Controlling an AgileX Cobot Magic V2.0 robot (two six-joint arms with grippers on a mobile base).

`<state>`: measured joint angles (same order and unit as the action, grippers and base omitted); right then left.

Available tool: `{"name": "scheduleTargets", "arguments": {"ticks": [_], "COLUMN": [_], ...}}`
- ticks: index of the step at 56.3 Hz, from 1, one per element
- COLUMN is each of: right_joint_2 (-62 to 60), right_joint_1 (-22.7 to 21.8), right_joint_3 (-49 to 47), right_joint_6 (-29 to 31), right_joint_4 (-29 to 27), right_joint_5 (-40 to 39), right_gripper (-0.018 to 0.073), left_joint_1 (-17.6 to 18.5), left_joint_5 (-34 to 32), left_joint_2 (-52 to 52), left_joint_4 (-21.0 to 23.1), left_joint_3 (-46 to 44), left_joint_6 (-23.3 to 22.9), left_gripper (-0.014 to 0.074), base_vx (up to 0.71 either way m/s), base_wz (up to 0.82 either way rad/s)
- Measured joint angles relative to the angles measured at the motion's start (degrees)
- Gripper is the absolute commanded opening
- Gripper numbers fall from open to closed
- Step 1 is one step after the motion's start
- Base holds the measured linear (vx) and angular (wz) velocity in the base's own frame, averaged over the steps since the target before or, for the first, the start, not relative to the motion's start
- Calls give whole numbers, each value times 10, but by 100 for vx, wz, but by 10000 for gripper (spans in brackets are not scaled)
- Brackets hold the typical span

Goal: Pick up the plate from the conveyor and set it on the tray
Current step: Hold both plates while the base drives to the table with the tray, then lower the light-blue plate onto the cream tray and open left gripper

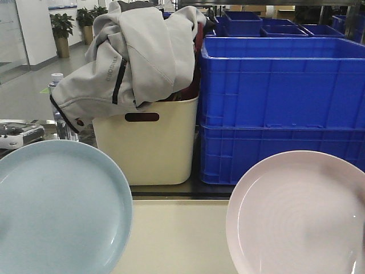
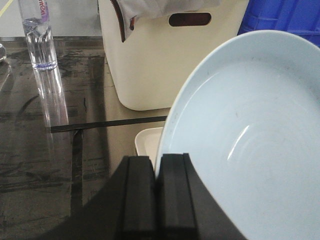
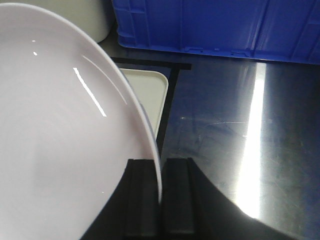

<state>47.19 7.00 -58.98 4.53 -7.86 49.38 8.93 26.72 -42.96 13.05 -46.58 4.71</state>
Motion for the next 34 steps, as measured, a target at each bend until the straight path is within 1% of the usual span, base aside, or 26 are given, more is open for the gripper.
{"name": "scheduleTargets", "arguments": {"ticks": [5, 15, 34], "right_joint_2": [0, 0, 0], "right_joint_1": [0, 0, 0], "right_joint_3": [0, 0, 0], "right_joint_6": [10, 59, 67], "right_joint_4": [5, 33, 32], "right_joint_5": [-6, -70, -80], "right_gripper": [-9, -9, -9], "left_joint_1": [0, 0, 0], "left_joint_5": [0, 0, 0], "left_joint_2": [0, 0, 0], "left_joint_4": [0, 0, 0], "left_joint_3": [0, 0, 0], "left_joint_6": [0, 0, 0], "left_gripper": [-6, -6, -6], "base_vx": [0, 0, 0], "base_wz": [0, 0, 0]}}
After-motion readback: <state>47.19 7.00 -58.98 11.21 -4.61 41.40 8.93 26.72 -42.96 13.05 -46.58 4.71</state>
